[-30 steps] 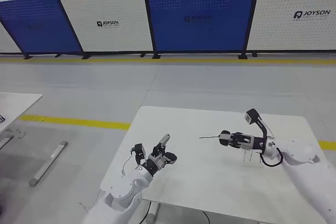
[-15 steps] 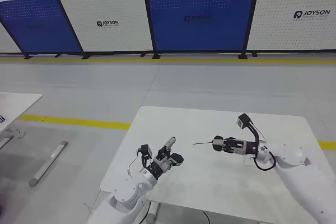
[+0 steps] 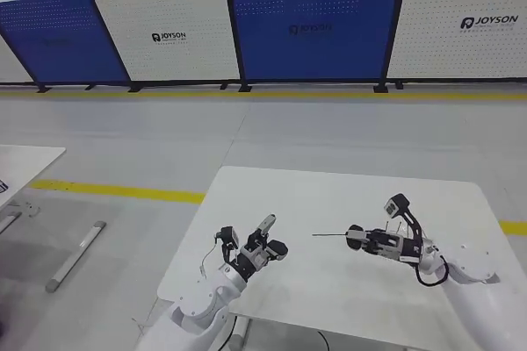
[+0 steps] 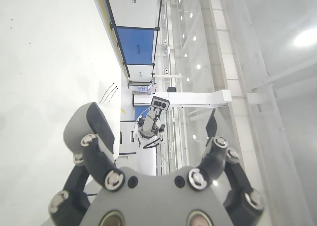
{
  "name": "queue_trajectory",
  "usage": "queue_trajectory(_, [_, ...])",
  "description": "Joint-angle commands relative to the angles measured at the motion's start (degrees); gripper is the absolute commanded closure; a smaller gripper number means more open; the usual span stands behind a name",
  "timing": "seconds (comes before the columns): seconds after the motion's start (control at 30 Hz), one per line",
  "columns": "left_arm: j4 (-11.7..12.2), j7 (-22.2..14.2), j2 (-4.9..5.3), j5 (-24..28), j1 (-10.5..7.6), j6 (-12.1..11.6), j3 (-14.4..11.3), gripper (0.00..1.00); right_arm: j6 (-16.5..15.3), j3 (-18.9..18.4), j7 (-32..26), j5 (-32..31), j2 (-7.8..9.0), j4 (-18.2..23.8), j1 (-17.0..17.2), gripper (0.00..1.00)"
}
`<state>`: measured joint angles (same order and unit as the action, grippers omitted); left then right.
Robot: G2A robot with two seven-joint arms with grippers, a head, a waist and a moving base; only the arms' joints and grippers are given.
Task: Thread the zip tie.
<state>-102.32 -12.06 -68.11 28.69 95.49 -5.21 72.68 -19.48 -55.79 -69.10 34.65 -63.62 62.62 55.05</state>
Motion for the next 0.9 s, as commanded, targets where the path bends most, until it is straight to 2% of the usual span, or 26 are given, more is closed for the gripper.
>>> queue_trajectory(0.0, [0.00, 0.00, 0.00, 0.00, 0.00, 0.00, 0.00, 0.00, 0.00, 0.03, -0.10, -0.07, -0.03, -0.10, -0.06, 1.00])
queue_trajectory(0.27, [0.00, 0.00, 0.00, 0.00, 0.00, 0.00, 0.00, 0.00, 0.07, 0.02, 0.35, -0.18, -0.04, -0.05, 0.05, 1.00])
queue_trajectory(0.33, [-0.14, 0.32, 0.03, -1.96, -0.13, -0.48, -0.21, 0.00, 0.00, -0.18, 4.39, -2.13, -0.09, 1.41, 0.59, 1.00])
queue_trajectory(0.43, [-0.89, 1.11, 0.02, -6.25, 0.71, -3.00, -1.37, 0.00, 0.00, 0.05, 7.52, -3.10, -0.47, 4.12, 1.68, 1.00])
queue_trajectory(0.5, [-1.37, 0.31, -0.06, -8.07, 1.09, -3.56, -3.10, 0.00, 0.00, 0.54, 10.80, -4.41, -1.07, 5.20, 2.03, 1.00])
queue_trajectory(0.57, [-1.78, 0.06, -0.17, -9.58, 0.96, -4.17, -4.53, 0.00, 0.00, 1.52, 13.15, -6.42, -1.73, 5.24, 2.02, 1.00])
queue_trajectory(0.63, [-2.17, 0.93, -0.46, -11.31, 0.81, -6.18, -6.70, 0.00, 0.00, 1.52, 13.15, -6.42, -1.73, 5.24, 2.02, 1.00])
queue_trajectory(0.87, [-2.15, 0.98, -0.51, -11.48, 0.75, -6.53, -7.02, 0.00, 0.00, 1.52, 13.15, -6.42, -1.73, 5.24, 2.02, 1.00])
